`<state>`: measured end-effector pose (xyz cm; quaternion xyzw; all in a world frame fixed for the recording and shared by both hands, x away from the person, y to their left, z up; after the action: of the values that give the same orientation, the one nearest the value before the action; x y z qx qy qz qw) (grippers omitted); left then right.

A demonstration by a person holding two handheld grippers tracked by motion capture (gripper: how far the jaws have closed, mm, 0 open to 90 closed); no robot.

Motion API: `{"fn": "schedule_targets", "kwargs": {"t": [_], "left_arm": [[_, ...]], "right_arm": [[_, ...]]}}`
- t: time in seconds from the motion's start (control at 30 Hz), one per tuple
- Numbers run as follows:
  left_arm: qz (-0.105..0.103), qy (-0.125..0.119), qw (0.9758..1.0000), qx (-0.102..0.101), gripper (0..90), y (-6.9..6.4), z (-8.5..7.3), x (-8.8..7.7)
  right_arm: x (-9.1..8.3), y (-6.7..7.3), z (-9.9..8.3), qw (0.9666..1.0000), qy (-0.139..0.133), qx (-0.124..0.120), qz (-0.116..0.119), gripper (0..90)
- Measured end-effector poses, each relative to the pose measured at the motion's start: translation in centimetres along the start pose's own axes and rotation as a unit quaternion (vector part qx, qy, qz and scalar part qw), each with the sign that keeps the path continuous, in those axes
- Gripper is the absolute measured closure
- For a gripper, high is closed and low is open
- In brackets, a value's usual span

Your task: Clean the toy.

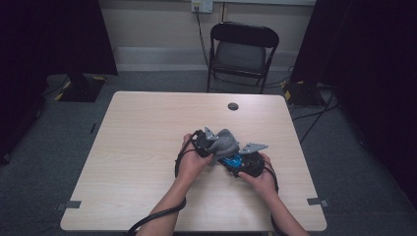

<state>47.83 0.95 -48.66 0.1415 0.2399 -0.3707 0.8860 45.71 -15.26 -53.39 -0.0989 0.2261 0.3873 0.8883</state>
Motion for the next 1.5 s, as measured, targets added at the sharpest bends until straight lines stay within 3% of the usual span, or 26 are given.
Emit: {"fn": "schedule_targets", "kwargs": {"t": [0.27, 0.7, 0.9, 0.93, 1.27, 1.5], "left_arm": [[0.011, -0.006, 0.9998, -0.018, 75.3, 0.8, 0.2, 0.0], [0.030, -0.003, 0.9992, -0.025, 75.2, 1.9, 0.2, 0.1], [0.033, -0.009, 0.9987, -0.038, 75.2, 2.5, 0.2, 0.0], [0.033, -0.016, 0.9981, -0.050, 75.2, 2.7, 0.1, 0.0], [0.038, -0.020, 0.9973, -0.060, 75.2, 3.3, 0.0, -0.3], [0.049, -0.029, 0.9958, -0.072, 75.3, 4.5, -0.3, -1.1]], "right_arm": [[0.0, 0.0, 0.0, 1.0000, 0.000, 0.000, 0.000, 24.8], [0.0, 0.0, 0.0, 1.0000, 0.000, 0.000, 0.000, 24.8], [0.0, 0.0, 0.0, 1.0000, 0.000, 0.000, 0.000, 24.8], [0.0, 0.0, 0.0, 1.0000, 0.000, 0.000, 0.000, 24.8], [0.0, 0.0, 0.0, 1.0000, 0.000, 0.000, 0.000, 24.8], [0.0, 0.0, 0.0, 1.0000, 0.000, 0.000, 0.000, 24.8]]}}
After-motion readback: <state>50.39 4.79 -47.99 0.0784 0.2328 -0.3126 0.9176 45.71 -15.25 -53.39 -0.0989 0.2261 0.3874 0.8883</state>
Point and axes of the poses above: each handheld gripper's, and its own axes: x roughly forward along the jaws, z roughly out of its top, y roughly to its left, the point moved 5 cm from there along x, roughly forward along the jaws, and after that the axes turned 13 degrees about -y, right-handed, at the moved point
